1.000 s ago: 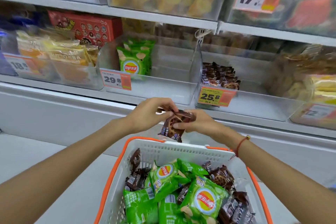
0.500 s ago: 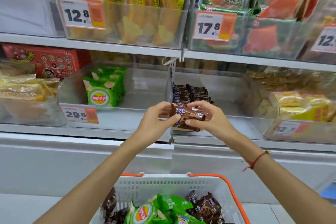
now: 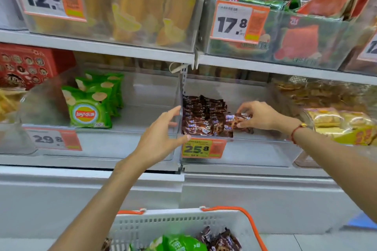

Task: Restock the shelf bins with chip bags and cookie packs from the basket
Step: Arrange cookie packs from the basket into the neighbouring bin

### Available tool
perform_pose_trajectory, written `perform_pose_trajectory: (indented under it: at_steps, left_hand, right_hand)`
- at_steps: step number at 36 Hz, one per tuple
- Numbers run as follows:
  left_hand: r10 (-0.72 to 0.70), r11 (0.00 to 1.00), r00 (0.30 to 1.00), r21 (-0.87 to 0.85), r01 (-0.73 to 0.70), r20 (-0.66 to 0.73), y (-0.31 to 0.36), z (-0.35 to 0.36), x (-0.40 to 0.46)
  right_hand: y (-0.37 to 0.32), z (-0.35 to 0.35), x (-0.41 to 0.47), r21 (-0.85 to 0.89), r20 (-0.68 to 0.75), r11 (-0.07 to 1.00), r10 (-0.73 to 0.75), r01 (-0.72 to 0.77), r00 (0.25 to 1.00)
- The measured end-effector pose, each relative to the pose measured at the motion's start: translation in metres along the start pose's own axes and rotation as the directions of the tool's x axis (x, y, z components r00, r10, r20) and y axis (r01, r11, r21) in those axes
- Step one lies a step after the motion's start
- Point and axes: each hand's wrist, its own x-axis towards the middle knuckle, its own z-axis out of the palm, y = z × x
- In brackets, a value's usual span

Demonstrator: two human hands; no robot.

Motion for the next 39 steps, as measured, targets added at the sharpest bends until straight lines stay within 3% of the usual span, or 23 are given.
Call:
perform_pose_trajectory:
  at_steps: [5,14,21,27,32,39]
  left_hand:
    - [0.028,0.999,0.999,0.018,-0.027,-0.033,-0.005,-0.001,-0.001]
    - [0.042,0.999,0.996,0.026,-0.04,-0.079,-0.01,0.0,0.001]
    - [0.033,0.999,0.997,0.045,-0.03,-0.071,-0.008,0.0,0.0]
    - [0.038,0.998,0.997,0.046,-0.035,-0.065,-0.009,0.0,0.0]
    - [0.043,0.998,0.997,0.051,-0.04,-0.065,-0.009,0.0,0.0]
    - [0.042,0.998,0.997,0.058,-0.038,-0.07,-0.009,0.0,0.0]
  right_hand:
    - [-0.014,0.023,0.016,-0.103,0.098,0.993,-0.044,0.054,0.994]
    - [-0.022,0.033,0.021,-0.341,-0.003,0.914,-0.236,0.221,0.972]
    - [-0.022,0.029,0.026,-0.217,-0.004,0.958,-0.192,0.186,0.981]
    - [-0.028,0.035,0.025,-0.299,0.042,0.94,-0.159,0.164,0.986]
    - [-0.029,0.035,0.022,-0.399,-0.011,0.899,-0.203,0.182,0.979]
    - [-0.038,0.039,0.018,-0.324,0.014,0.911,-0.264,0.254,0.964]
